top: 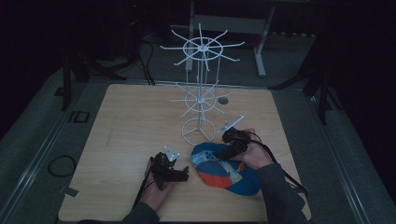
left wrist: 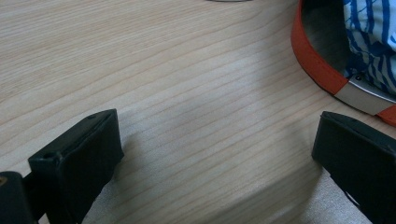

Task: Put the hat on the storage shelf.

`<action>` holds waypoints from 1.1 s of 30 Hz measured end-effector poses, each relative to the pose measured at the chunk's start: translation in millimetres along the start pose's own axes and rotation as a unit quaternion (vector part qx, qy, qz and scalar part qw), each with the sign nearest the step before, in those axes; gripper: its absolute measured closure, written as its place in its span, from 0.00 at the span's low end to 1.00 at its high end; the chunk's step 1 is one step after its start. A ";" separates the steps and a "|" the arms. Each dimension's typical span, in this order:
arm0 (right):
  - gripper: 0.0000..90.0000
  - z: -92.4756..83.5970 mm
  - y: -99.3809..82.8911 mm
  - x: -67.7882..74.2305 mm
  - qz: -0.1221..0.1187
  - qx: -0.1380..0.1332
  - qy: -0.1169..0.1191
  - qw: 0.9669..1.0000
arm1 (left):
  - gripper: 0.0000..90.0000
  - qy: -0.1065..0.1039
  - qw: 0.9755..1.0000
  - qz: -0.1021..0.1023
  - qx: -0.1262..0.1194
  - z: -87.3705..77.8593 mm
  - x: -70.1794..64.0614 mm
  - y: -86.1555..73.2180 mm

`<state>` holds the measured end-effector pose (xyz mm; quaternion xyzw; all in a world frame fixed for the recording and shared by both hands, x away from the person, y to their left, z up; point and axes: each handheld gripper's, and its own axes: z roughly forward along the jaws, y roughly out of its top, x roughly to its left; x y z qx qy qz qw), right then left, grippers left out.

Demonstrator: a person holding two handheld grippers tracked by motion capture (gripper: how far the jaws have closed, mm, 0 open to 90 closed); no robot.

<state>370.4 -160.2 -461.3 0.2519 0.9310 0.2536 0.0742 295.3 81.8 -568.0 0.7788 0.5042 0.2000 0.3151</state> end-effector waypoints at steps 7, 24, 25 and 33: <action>0.31 10.9 2.4 -1.6 -0.003 0.017 0.004 1.000 | 0.02 0.000 1.000 0.000 0.000 0.0 0.0 0.0; 0.88 42.9 -0.7 2.0 -0.032 0.109 -0.004 0.994 | 0.02 0.000 1.000 0.000 0.001 -0.1 0.0 0.0; 0.88 42.9 -0.7 2.0 -0.032 0.109 -0.004 0.994 | 0.02 0.000 1.000 0.000 0.001 -0.1 0.0 0.0; 0.98 16.6 -2.0 3.4 -0.024 0.061 -0.023 0.998 | 0.02 0.000 1.000 0.000 0.001 -0.1 0.1 0.1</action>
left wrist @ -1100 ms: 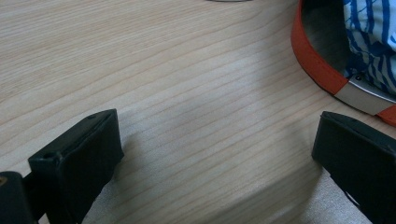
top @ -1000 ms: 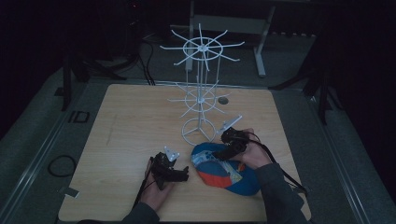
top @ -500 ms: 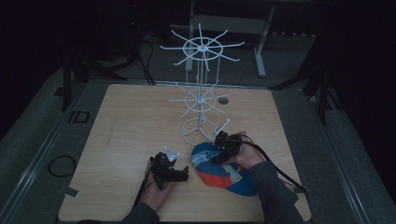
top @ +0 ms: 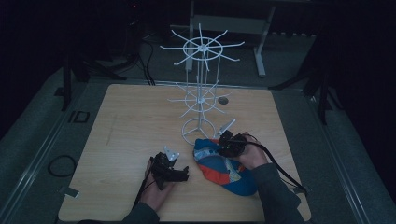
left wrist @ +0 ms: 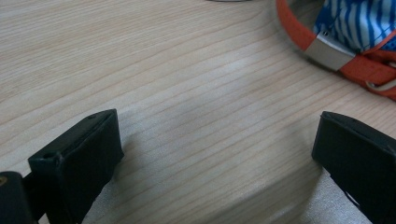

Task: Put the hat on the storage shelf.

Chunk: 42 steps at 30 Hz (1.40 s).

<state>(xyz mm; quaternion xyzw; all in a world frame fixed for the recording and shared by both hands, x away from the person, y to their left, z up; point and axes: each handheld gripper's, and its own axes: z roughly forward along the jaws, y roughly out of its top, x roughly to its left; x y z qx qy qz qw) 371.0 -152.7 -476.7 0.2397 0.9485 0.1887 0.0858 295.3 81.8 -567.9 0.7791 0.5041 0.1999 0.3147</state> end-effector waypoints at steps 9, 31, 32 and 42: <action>0.98 -36.2 -26.6 -5.8 0.036 -0.064 -0.004 0.997 | 0.02 0.000 1.000 0.000 0.000 0.0 0.0 0.1; 0.98 -87.7 -65.3 -8.9 0.074 -0.144 -0.039 0.986 | 0.02 0.000 1.000 0.000 0.001 -0.2 0.1 0.1; 0.98 -89.9 -65.9 -9.0 0.074 -0.147 -0.042 0.985 | 0.02 0.000 1.000 0.000 0.001 -0.2 0.1 0.1; 0.98 -109.9 -70.2 -9.5 0.076 -0.174 -0.040 0.981 | 0.02 0.000 1.000 0.000 0.001 -0.1 0.0 0.1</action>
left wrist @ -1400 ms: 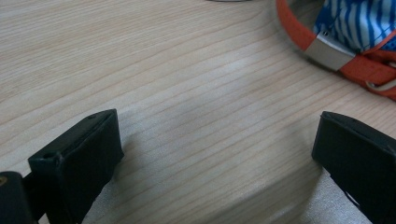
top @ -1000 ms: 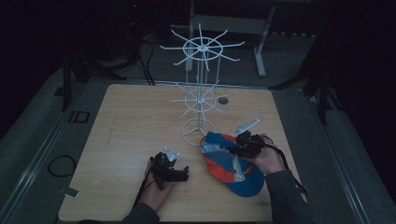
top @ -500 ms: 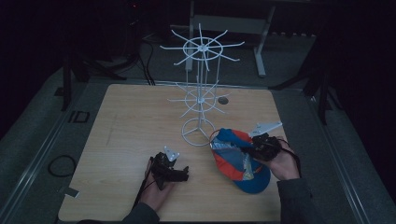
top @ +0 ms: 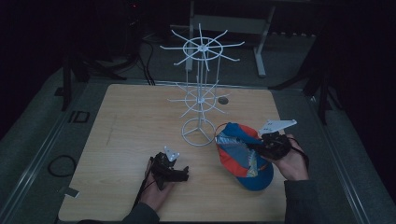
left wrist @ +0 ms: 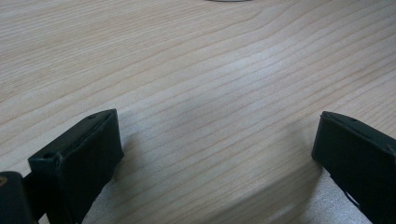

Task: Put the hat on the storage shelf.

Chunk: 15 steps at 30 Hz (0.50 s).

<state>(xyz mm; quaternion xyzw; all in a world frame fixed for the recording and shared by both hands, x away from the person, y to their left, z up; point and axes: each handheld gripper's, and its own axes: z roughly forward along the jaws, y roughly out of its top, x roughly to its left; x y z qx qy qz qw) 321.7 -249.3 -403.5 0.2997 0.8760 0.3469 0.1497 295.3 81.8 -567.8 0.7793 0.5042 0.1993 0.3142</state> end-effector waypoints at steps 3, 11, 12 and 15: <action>0.98 -4.3 3.2 2.7 -0.003 -0.005 0.005 1.000 | 0.02 0.000 1.000 0.000 0.000 0.0 0.0 0.0; 0.98 -19.3 8.1 4.3 -0.007 -0.027 0.012 1.000 | 0.02 0.000 1.000 0.001 0.000 0.0 0.1 0.0; 0.98 -21.2 8.5 4.7 -0.010 -0.029 0.009 0.999 | 0.02 0.000 1.000 0.001 0.000 0.0 0.1 0.0; 0.98 -27.1 9.7 6.3 -0.014 -0.035 0.003 0.999 | 0.02 0.000 1.000 0.001 0.000 -0.1 0.0 0.0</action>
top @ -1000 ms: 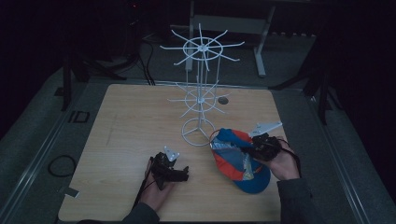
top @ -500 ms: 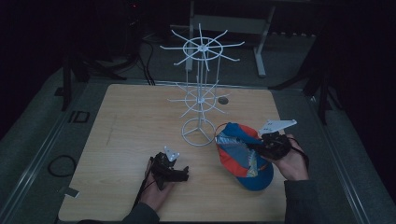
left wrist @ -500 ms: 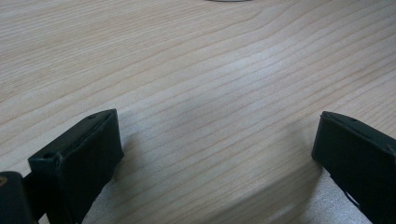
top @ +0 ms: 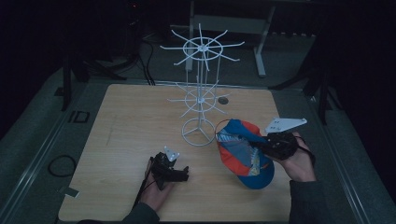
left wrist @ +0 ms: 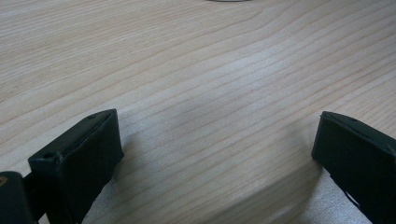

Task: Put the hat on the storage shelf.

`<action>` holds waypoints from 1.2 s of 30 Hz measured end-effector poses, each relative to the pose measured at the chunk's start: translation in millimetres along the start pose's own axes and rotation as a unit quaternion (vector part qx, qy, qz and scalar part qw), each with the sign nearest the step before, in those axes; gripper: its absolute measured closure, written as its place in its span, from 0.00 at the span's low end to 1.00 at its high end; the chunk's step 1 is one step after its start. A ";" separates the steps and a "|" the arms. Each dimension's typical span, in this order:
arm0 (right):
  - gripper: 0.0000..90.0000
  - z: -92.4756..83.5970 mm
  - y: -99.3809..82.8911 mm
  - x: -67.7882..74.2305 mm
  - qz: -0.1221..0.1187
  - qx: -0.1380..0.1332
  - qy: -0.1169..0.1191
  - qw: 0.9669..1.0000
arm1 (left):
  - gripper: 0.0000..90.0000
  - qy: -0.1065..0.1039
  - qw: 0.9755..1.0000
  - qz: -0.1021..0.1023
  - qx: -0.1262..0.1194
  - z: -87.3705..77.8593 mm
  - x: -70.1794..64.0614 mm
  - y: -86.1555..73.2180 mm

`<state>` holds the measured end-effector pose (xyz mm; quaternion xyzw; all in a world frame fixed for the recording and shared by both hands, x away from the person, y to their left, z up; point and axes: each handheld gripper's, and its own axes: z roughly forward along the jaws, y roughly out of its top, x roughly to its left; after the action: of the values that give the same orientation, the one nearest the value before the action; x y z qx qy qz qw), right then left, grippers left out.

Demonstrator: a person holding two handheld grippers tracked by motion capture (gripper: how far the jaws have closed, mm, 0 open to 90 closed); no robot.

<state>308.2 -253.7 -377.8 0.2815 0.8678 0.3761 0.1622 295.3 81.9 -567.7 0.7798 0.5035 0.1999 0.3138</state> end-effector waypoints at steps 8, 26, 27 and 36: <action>0.98 -13.8 5.1 0.1 -0.003 -0.018 -0.005 1.000 | 0.02 0.000 1.000 0.001 0.001 -0.1 0.1 0.0; 0.98 -41.4 24.9 -2.2 -0.011 -0.054 -0.008 0.998 | 0.02 0.000 1.000 0.001 0.001 -0.2 0.0 -0.1; 0.98 -42.5 26.1 -2.6 -0.010 -0.056 -0.009 0.998 | 0.02 0.000 1.000 0.001 0.001 -0.2 0.0 -0.1; 0.98 -50.5 37.8 -7.6 -0.010 -0.073 -0.016 0.997 | 0.02 0.000 1.000 0.001 0.001 -0.1 -0.1 -0.1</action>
<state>303.1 -265.6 -315.5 0.2661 0.8380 0.4324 0.2000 295.1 81.9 -567.7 0.7806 0.5027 0.1996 0.3133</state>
